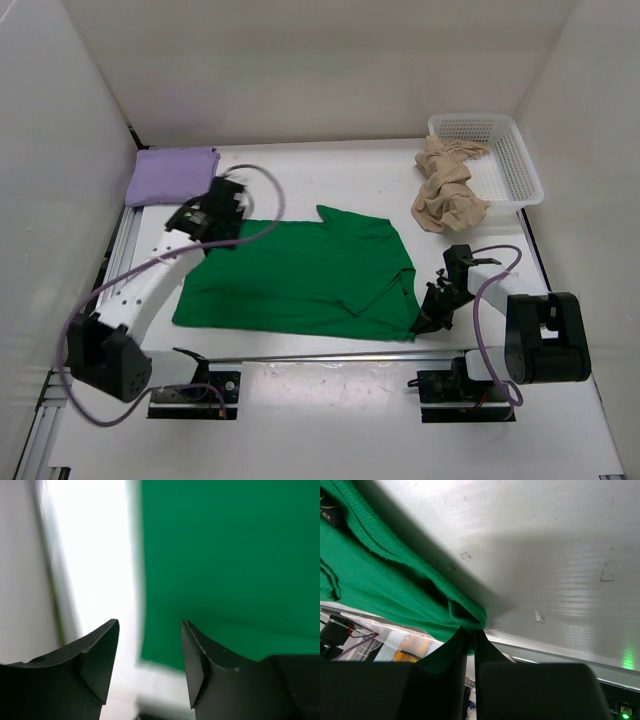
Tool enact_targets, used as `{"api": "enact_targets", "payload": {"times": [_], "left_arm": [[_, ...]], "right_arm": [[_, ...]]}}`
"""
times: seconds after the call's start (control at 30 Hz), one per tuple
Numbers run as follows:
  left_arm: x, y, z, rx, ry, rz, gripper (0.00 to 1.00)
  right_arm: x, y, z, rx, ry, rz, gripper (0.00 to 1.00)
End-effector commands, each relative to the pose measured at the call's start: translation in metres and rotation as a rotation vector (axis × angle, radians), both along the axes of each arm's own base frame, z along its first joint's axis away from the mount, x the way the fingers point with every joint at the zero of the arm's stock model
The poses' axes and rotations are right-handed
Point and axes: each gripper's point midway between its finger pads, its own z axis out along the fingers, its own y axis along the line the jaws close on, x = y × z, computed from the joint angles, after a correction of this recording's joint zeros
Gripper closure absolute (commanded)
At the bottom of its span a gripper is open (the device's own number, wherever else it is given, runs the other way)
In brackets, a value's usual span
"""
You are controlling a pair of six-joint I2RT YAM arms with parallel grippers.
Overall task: Fold and stack the t-shirts
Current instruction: Fold the flattened tshirt in 1/3 of the way
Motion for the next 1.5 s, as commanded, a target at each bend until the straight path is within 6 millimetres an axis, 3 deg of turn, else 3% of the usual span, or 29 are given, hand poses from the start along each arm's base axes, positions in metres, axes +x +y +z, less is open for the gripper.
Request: {"api": "enact_targets", "payload": {"times": [0.0, 0.03, 0.1, 0.13, 0.2, 0.23, 0.27, 0.3, 0.33, 0.4, 0.57, 0.73, 0.9, 1.0, 1.07, 1.2, 1.33, 1.47], "left_arm": [[0.004, -0.113, 0.057, -0.148, -0.164, -0.363, 0.37], [-0.013, -0.164, 0.050, -0.151, -0.127, -0.534, 0.35], [-0.039, -0.217, 0.033, -0.186, -0.045, -0.710, 0.34], [-0.062, -0.254, 0.011, -0.174, 0.033, -0.831, 0.34], [-0.084, -0.305, 0.002, -0.256, 0.089, -0.960, 0.32], [-0.098, -0.328, -0.020, -0.239, 0.157, -1.017, 0.32], [-0.099, -0.351, -0.015, -0.269, 0.147, -1.047, 0.32], [-0.100, -0.365, -0.020, -0.274, 0.156, -1.065, 0.32], [-0.103, -0.376, -0.038, -0.257, 0.204, -1.074, 0.32], [-0.098, -0.396, -0.039, -0.276, 0.180, -1.088, 0.34], [-0.094, -0.403, -0.070, -0.239, 0.215, -1.076, 0.44], [-0.098, -0.404, -0.082, -0.239, 0.254, -1.081, 0.46], [-0.086, -0.402, -0.089, -0.206, 0.241, -1.054, 0.63], [-0.081, -0.400, -0.089, -0.200, 0.234, -1.040, 0.61], [-0.089, -0.398, -0.093, -0.220, 0.277, -1.052, 0.52], [-0.092, -0.405, -0.086, -0.252, 0.284, -1.066, 0.45], [-0.090, -0.406, -0.096, -0.233, 0.295, -1.059, 0.46], [-0.093, -0.403, -0.104, -0.222, 0.325, -1.056, 0.55]], "right_arm": [[0.003, 0.000, 0.000, -0.013, -0.003, 0.015, 0.90], [0.002, -0.002, -0.002, -0.023, 0.005, 0.015, 0.90], [0.004, -0.001, -0.003, -0.022, -0.005, 0.015, 0.90], [0.007, -0.001, -0.003, -0.021, -0.016, 0.015, 0.90], [0.009, -0.002, -0.004, -0.029, -0.026, 0.015, 0.90], [0.009, -0.002, -0.004, -0.029, -0.026, 0.015, 0.90], [0.008, -0.004, -0.006, -0.043, -0.017, 0.015, 0.90], [0.010, -0.004, -0.007, -0.042, -0.026, 0.015, 0.90], [0.007, -0.004, -0.008, -0.043, -0.017, 0.015, 0.90], [0.009, -0.004, -0.009, -0.042, -0.026, 0.015, 0.90], [0.002, -0.005, -0.012, -0.044, -0.006, 0.015, 0.90], [0.000, -0.007, -0.013, -0.054, -0.016, 0.015, 0.90], [0.004, -0.006, -0.011, -0.053, -0.025, 0.015, 0.90], [0.005, -0.006, -0.009, -0.053, -0.025, 0.015, 0.90], [0.005, -0.007, -0.009, -0.052, -0.030, 0.025, 0.90], [0.008, -0.008, -0.008, -0.060, -0.040, 0.024, 0.90], [0.006, -0.008, -0.008, -0.061, -0.031, 0.025, 0.90], [0.007, -0.009, -0.009, -0.070, -0.032, 0.025, 0.90]]}}
